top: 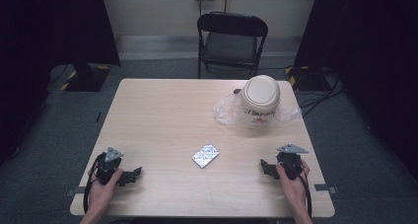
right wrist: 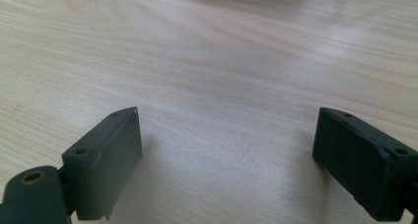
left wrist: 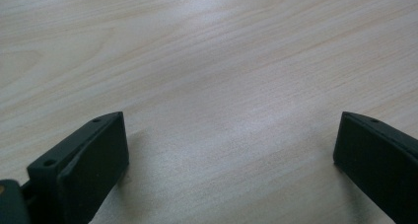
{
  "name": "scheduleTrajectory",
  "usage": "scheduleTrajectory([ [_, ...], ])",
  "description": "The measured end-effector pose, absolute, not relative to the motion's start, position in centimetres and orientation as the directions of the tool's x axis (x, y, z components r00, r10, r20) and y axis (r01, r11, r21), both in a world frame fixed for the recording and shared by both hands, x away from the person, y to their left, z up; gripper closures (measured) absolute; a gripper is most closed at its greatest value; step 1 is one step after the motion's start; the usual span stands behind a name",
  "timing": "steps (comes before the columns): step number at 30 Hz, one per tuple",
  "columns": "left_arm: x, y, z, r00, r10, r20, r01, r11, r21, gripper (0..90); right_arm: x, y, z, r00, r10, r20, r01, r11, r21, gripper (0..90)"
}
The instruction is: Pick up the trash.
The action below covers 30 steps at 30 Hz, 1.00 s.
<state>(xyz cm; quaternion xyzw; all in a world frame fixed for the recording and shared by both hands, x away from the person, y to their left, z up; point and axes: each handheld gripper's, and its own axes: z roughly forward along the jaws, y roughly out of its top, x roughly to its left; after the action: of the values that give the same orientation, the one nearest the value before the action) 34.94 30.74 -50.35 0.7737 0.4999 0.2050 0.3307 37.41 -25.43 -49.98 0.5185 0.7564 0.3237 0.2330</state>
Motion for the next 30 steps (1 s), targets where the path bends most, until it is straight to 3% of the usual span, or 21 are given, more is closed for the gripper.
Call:
scheduleTrajectory([
  [4,35.0,30.7,-50.4,0.415,0.91,-0.014,0.638,-0.281,0.717,0.0,37.4,-25.4,-50.0,-0.352,0.936,-0.016,0.633,0.251,0.732,11.1],
  [8,35.0,30.7,-50.4,0.416,0.909,-0.014,0.638,-0.281,0.717,0.0,37.4,-25.3,-49.8,-0.376,0.927,-0.015,0.624,0.265,0.735,17.6],
  [19,35.0,30.7,-50.4,0.415,0.91,-0.014,0.638,-0.28,0.717,0.0,37.8,-23.6,-46.8,-0.458,0.889,0.023,0.552,0.264,0.791,18.2],
  [30,35.0,30.7,-50.4,0.415,0.91,-0.014,0.638,-0.279,0.717,0.0,40.6,-21.7,-43.5,-0.509,0.861,-0.018,0.479,0.3,0.825,19.0],
])
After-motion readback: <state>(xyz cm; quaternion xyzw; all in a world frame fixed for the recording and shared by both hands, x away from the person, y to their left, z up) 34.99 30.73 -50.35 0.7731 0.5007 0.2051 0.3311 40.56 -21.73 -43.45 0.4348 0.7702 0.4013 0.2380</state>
